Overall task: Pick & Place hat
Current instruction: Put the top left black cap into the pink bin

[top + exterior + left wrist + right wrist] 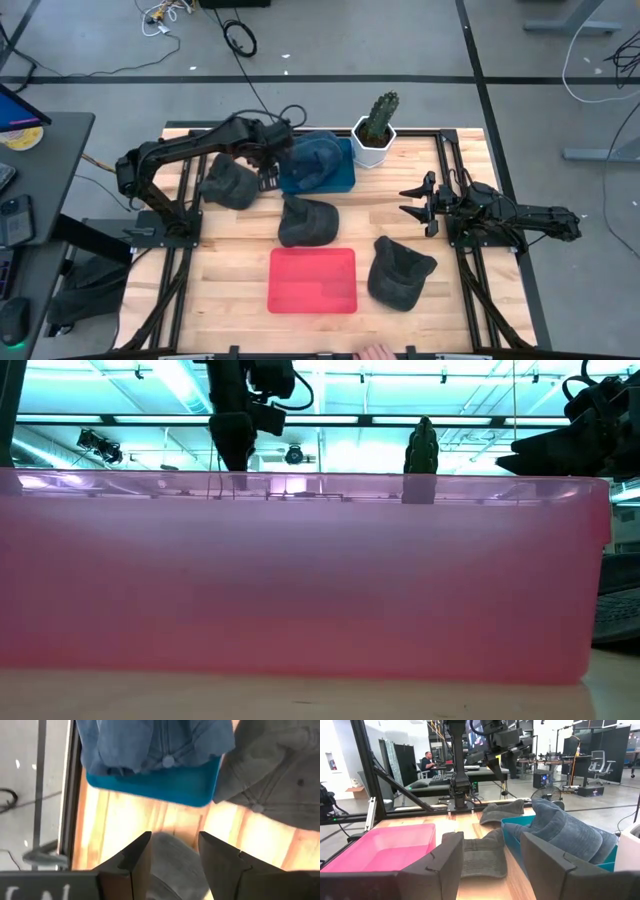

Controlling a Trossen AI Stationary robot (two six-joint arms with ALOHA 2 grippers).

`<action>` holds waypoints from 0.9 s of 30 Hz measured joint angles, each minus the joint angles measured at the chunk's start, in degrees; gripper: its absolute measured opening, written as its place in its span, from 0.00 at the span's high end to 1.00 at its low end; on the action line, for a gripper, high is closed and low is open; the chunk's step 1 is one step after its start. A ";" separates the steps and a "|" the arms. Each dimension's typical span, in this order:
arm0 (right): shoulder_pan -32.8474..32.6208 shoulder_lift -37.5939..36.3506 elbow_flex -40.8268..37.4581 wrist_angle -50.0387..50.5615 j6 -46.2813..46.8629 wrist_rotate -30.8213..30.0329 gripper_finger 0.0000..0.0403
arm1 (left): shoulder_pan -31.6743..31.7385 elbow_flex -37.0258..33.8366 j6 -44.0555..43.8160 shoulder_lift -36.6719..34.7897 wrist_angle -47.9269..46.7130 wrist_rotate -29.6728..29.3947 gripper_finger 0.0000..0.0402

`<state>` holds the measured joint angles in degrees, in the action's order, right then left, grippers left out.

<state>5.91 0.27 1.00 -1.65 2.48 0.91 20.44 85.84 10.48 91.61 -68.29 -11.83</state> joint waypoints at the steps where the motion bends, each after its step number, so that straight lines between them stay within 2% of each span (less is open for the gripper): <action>1: 0.00 0.00 0.00 0.00 0.00 0.00 0.51 | 0.00 0.00 -1.12 0.00 -0.73 -0.03 0.59; 11: 0.00 0.00 -0.01 0.00 0.00 -0.02 0.51 | -0.12 -1.33 -12.03 -0.12 -4.94 -4.11 0.59; 14: 0.00 0.00 -0.01 0.00 0.00 -0.02 0.51 | 0.03 -6.55 -12.36 -2.49 -3.83 -4.66 0.59; 20: 0.00 0.02 0.01 -0.02 0.00 0.00 0.51 | 2.64 -19.97 -14.72 -10.88 6.45 -3.36 0.59; 27: 0.00 0.00 0.02 0.00 0.00 0.00 0.51 | 7.79 -27.64 -22.71 -18.58 9.65 -2.81 0.59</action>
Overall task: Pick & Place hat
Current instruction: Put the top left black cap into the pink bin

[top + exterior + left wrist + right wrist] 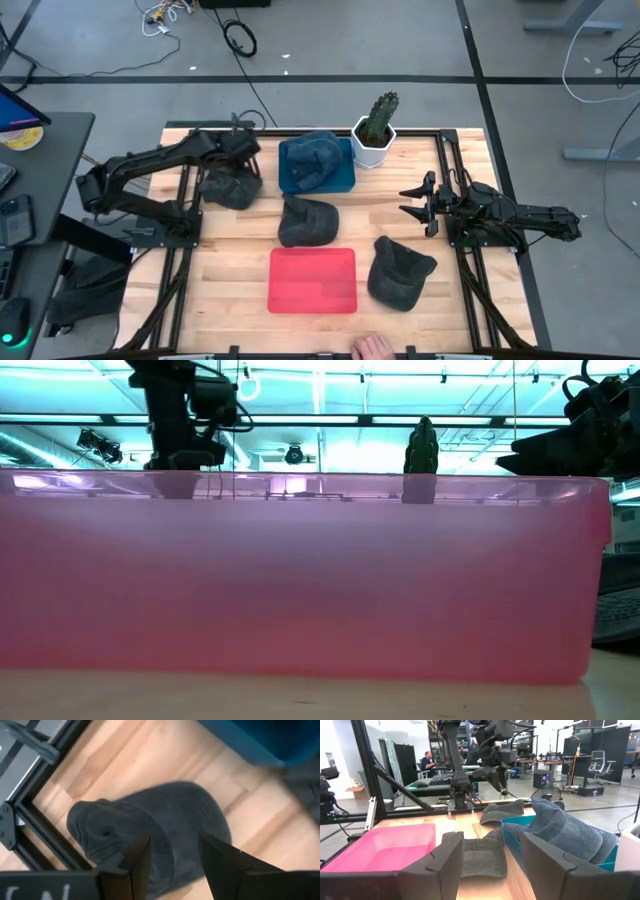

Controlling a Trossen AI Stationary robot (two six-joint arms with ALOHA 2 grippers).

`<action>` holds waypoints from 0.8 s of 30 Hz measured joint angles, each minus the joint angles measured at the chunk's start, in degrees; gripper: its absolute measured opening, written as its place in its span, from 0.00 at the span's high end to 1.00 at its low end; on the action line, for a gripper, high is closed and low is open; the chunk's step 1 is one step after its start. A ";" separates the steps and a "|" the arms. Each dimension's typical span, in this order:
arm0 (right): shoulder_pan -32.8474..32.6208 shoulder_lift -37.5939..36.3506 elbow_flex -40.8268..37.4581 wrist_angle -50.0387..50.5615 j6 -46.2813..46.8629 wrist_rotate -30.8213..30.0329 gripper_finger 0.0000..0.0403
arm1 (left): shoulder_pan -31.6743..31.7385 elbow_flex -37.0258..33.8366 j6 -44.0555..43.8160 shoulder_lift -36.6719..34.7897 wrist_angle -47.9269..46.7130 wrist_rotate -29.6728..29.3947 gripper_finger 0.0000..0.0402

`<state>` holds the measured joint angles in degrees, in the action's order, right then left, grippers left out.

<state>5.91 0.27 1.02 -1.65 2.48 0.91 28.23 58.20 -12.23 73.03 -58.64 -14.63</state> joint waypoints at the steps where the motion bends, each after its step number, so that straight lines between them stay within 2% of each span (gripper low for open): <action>1: 0.00 0.01 -0.01 0.00 0.02 0.00 0.51 | 0.79 -1.03 -0.46 -0.68 1.16 0.02 0.59; 12: 0.00 0.02 0.00 0.00 0.02 0.00 0.51 | 6.57 -8.43 -4.38 -1.48 3.51 -1.09 0.59; 24: 0.00 0.00 0.00 0.00 0.02 -0.02 0.51 | 7.08 -15.29 -5.61 -1.48 9.60 0.29 0.59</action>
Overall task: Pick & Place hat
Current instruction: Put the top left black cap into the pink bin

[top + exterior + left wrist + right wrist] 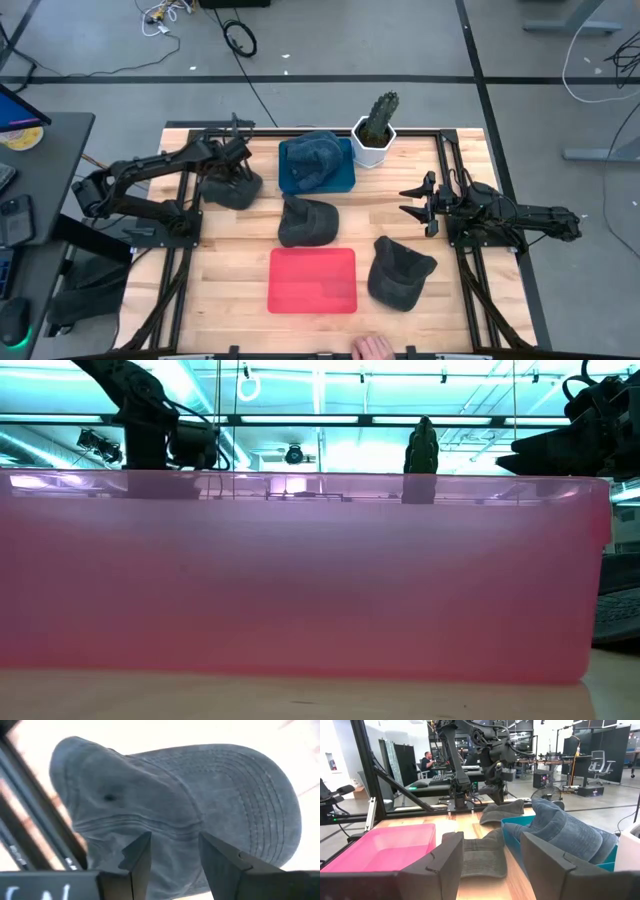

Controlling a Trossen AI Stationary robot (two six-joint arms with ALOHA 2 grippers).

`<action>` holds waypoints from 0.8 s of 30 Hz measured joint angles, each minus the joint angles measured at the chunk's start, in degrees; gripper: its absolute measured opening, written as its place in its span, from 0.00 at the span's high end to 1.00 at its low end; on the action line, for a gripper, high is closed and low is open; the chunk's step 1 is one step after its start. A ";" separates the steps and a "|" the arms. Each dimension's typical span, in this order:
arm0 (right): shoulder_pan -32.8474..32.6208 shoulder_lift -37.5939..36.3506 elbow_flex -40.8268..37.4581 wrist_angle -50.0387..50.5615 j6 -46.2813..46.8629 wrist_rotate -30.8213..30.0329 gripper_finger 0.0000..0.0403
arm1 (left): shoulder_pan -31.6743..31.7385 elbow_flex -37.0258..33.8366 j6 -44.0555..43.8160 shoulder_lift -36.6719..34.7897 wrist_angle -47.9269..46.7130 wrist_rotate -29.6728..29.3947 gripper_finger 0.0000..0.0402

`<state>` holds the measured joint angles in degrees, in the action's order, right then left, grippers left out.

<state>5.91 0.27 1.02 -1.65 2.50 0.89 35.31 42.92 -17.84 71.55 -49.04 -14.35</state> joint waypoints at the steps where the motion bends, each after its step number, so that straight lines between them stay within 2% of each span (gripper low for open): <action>1: 0.00 0.02 0.00 0.00 -0.02 0.00 0.51 | 0.00 -0.54 0.00 0.02 0.57 0.66 0.59; 5: 0.00 0.00 0.00 0.00 -0.02 0.00 0.51 | -0.02 -2.65 -0.63 0.02 3.74 3.56 0.59; 13: 0.00 0.02 0.00 0.00 -0.01 0.00 0.51 | 0.26 -6.87 -1.13 -0.04 8.47 3.49 0.60; 17: 0.00 0.00 0.00 0.00 -0.02 0.00 0.51 | 0.26 -7.24 0.25 -0.04 9.25 3.88 0.72; 21: 0.00 0.00 0.00 0.00 -0.02 0.00 0.51 | 0.30 -7.28 2.63 -0.02 10.28 6.55 0.94; 24: 0.00 0.00 -0.02 0.00 -0.02 0.00 0.51 | 0.26 -7.28 3.90 -0.02 10.75 7.34 0.97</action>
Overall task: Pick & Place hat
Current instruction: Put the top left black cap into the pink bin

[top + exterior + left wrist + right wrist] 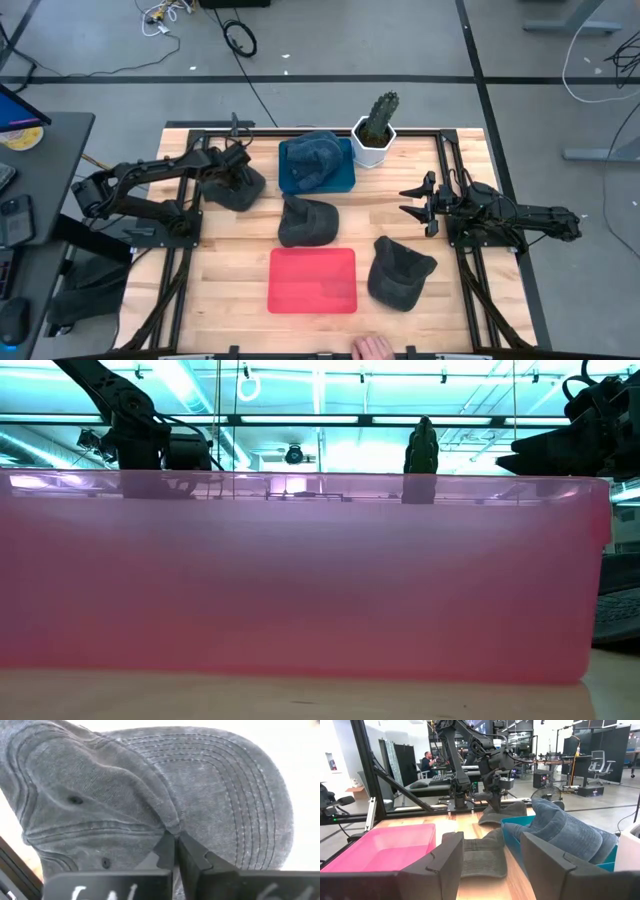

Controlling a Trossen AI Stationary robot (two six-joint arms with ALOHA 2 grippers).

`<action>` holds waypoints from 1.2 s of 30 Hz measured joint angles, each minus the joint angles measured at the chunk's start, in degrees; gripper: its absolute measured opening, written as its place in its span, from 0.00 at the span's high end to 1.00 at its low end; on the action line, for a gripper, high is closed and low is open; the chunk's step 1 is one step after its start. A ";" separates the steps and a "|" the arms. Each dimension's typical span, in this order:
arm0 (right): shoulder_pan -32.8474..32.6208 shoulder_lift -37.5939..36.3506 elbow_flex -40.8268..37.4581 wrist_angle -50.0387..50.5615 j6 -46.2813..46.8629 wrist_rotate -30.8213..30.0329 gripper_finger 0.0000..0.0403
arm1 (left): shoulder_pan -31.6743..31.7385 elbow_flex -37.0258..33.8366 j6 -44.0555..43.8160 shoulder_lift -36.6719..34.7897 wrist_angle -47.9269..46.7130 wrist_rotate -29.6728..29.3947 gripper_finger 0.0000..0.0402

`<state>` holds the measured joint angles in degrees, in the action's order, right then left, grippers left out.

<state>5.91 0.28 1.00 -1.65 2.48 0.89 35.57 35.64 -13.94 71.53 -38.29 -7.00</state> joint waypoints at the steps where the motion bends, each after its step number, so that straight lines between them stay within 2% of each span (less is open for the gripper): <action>1: 0.00 0.01 0.00 0.00 0.00 0.01 0.51 | 0.00 0.00 0.07 0.00 0.01 0.06 0.98; 8: 0.00 0.00 0.02 0.00 0.00 0.00 0.51 | -0.19 0.59 1.59 -0.79 -0.85 0.55 0.99; 15: 0.00 0.01 0.02 0.00 0.00 0.00 0.51 | -2.34 7.23 6.45 -3.26 -4.69 0.78 0.99; 28: 0.00 0.00 0.02 0.00 0.02 0.01 0.51 | -16.78 23.74 26.69 -3.31 -9.75 -1.15 1.00; 36: 0.00 0.00 0.02 -0.01 0.00 0.01 0.51 | -25.73 27.87 43.94 -3.28 -9.61 -2.11 1.00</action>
<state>5.91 0.27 1.02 -1.66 2.48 0.89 9.84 63.51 30.00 68.25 -47.90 -9.11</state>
